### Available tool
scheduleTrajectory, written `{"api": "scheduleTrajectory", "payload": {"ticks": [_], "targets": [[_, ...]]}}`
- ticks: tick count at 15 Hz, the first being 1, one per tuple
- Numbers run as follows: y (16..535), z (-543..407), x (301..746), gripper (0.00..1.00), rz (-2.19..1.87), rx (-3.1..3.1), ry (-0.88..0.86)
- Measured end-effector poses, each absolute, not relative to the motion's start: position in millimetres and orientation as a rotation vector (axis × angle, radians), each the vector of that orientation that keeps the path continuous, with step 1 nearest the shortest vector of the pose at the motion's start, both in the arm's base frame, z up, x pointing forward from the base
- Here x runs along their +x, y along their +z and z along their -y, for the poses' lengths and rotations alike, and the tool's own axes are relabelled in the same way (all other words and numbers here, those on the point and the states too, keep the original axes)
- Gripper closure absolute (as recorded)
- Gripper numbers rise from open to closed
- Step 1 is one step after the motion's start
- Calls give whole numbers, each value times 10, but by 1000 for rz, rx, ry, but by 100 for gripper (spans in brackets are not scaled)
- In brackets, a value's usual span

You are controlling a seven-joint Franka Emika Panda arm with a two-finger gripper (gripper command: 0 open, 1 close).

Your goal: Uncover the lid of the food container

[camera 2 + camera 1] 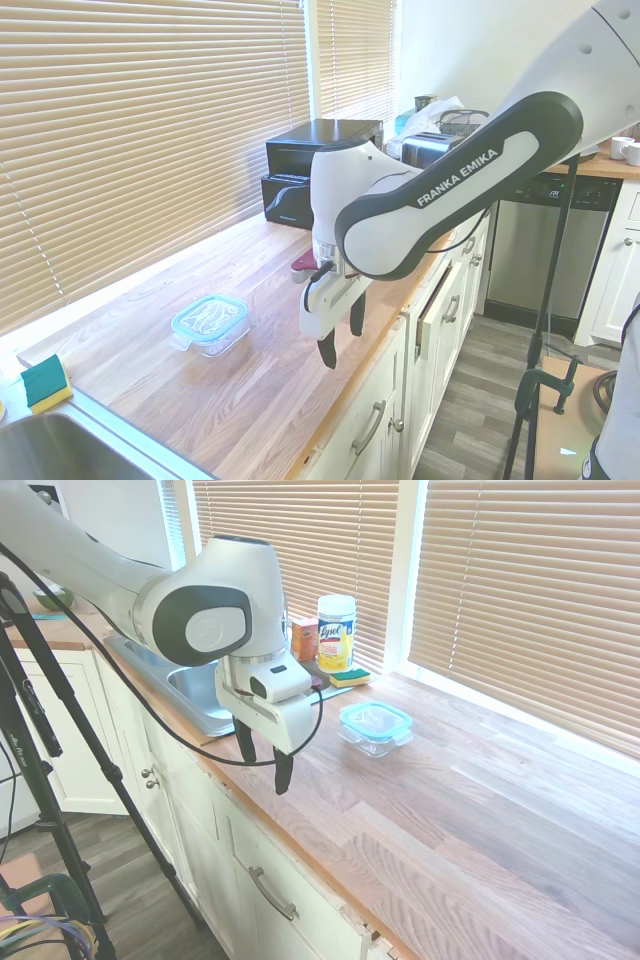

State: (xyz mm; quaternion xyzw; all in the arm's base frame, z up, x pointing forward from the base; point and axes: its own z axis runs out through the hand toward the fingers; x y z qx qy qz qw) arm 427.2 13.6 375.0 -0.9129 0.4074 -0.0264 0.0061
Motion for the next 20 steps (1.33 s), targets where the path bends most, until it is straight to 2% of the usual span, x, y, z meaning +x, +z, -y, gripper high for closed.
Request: {"api": "scheduleTrajectory", "payload": {"ticks": [4,8,15,20], "targets": [[3807,-147,4318,0,-1259,-2848,-96],[4149,-356,4600,0,-1234,-2846,-208],[4453,-1188,5500,0,-1235,-2908,-399],[4292,-2010,6075,0,-1314,-3018,-598]]}}
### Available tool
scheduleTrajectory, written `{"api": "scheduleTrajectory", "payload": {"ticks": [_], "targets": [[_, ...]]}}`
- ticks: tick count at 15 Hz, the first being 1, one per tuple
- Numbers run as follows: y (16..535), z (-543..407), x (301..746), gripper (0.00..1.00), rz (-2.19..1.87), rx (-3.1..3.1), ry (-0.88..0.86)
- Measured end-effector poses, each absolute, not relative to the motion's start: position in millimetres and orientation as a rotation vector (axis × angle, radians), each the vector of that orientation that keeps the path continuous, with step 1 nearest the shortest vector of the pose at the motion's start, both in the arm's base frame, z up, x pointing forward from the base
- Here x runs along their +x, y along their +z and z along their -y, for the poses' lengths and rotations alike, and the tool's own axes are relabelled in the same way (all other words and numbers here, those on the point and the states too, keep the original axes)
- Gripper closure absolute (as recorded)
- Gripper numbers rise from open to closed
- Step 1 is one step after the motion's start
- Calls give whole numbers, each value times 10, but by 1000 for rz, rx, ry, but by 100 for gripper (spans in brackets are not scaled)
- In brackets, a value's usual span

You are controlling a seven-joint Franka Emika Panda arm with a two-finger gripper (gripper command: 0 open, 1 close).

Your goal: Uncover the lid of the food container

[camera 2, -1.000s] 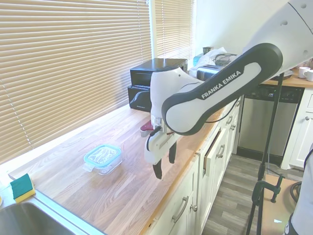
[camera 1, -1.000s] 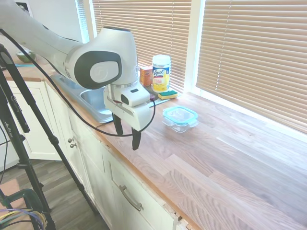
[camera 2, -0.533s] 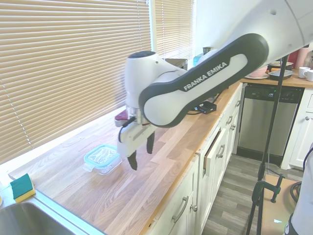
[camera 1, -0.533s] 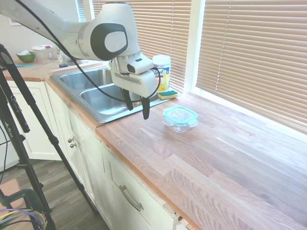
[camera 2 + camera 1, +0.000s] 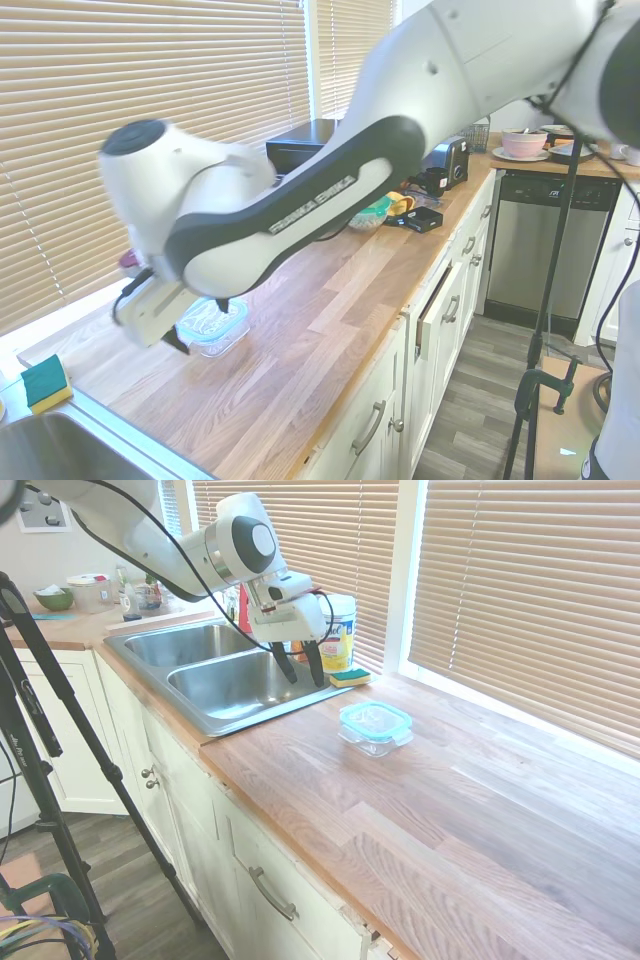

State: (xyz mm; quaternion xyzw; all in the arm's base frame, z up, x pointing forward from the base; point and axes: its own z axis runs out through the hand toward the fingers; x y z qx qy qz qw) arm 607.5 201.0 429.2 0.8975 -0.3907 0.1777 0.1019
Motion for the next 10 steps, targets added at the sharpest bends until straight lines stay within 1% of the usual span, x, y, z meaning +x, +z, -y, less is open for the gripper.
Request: {"api": "scheduleTrajectory", "payload": {"ticks": [5,10], "targets": [[3804,-2294,6538,0,1092,2428,647],[3443,-2295,6839,0,971,2257,741]]}}
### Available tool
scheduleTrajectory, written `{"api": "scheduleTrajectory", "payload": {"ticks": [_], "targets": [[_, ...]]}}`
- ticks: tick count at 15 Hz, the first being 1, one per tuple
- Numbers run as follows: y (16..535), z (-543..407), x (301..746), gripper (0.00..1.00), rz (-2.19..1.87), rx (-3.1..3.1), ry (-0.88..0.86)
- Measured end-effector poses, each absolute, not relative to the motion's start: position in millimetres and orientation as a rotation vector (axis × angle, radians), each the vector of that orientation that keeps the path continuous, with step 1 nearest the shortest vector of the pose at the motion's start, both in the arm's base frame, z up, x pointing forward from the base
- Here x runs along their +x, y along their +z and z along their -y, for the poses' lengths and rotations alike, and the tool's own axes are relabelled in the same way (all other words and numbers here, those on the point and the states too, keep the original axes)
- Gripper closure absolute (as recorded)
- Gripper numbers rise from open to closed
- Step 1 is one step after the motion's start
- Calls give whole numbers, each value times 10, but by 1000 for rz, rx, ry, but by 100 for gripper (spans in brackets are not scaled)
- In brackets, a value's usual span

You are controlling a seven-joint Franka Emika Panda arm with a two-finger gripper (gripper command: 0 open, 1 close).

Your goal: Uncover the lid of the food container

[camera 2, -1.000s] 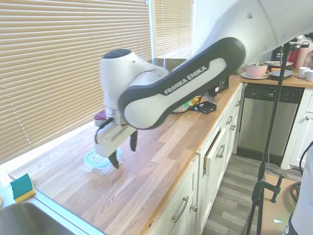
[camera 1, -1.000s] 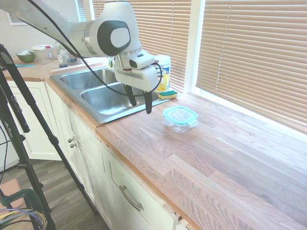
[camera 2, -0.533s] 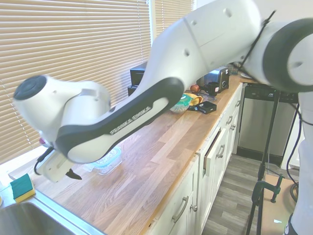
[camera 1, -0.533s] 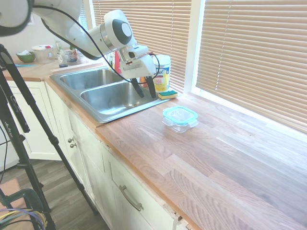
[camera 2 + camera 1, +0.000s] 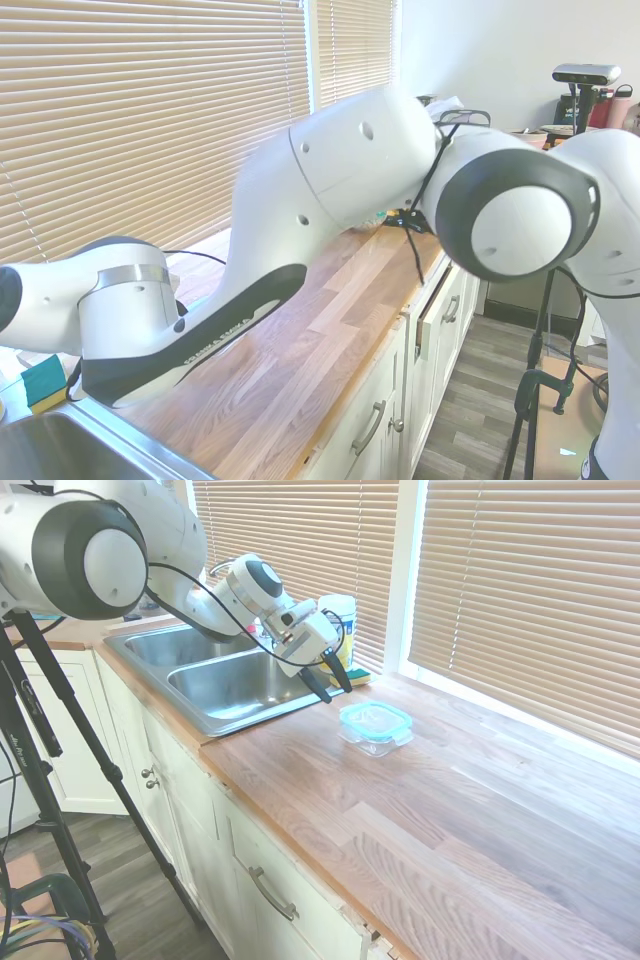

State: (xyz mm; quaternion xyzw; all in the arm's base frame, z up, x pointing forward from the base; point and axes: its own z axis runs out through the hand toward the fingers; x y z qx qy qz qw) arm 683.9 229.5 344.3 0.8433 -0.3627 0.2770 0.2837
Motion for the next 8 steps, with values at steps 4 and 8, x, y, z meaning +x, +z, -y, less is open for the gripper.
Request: {"api": "scheduleTrajectory", "payload": {"ticks": [4,8], "targets": [[3233,-2291,6949,0,886,2185,741],[3128,-2291,6984,0,798,2121,729]]}}
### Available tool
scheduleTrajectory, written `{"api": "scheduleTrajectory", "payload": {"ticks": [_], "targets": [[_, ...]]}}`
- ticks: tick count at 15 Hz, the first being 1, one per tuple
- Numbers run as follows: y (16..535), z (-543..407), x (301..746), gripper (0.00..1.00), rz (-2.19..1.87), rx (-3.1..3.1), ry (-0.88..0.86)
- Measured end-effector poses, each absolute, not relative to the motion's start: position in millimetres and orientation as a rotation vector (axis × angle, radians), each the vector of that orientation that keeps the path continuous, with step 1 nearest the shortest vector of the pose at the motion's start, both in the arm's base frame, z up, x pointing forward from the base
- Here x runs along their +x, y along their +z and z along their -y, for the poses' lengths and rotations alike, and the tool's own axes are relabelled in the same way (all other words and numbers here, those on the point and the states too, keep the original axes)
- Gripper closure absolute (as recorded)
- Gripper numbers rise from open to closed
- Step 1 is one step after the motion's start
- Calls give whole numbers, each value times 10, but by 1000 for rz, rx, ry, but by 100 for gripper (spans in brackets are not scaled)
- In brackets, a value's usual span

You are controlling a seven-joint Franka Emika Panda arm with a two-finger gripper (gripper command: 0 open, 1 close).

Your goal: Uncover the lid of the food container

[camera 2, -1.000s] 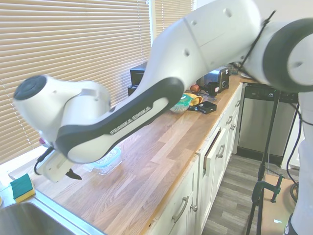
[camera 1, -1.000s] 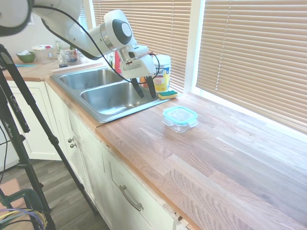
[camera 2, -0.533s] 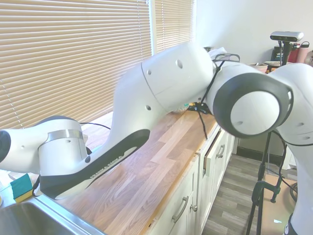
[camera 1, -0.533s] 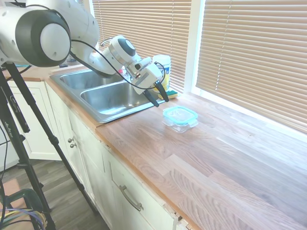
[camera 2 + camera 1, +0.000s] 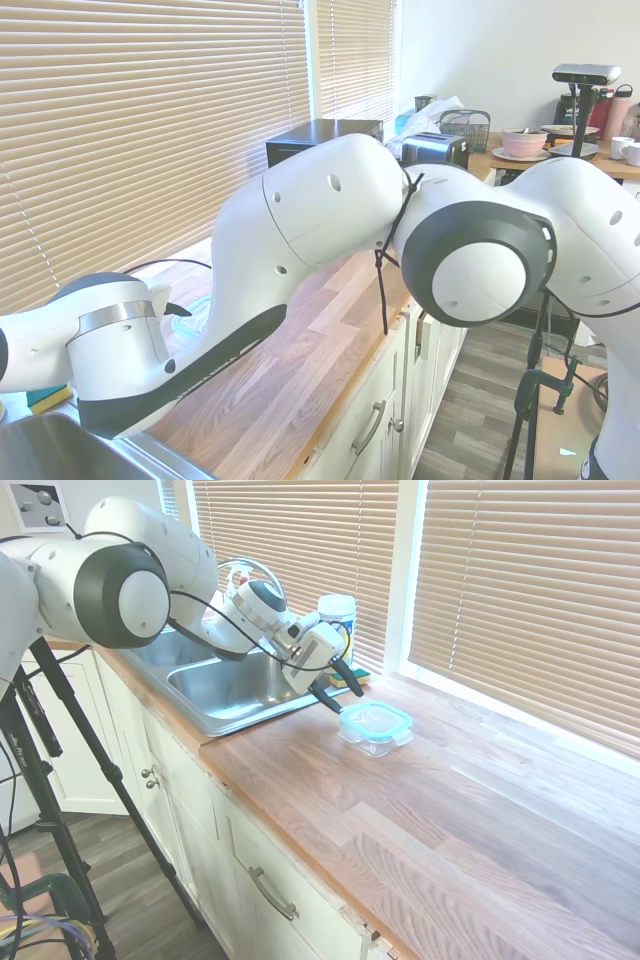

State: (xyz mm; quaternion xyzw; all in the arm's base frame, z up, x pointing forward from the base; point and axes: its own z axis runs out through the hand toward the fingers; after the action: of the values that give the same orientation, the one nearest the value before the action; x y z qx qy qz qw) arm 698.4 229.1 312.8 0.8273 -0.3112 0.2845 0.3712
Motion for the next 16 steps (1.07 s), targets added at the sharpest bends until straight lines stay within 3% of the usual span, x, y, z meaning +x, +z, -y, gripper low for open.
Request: {"api": "scheduleTrajectory", "payload": {"ticks": [8,9,16], "targets": [[2912,-2369,6888,0,694,2061,662],[2896,-2395,6874,100,689,2059,661],[2839,-2406,6832,100,686,2037,638]]}}
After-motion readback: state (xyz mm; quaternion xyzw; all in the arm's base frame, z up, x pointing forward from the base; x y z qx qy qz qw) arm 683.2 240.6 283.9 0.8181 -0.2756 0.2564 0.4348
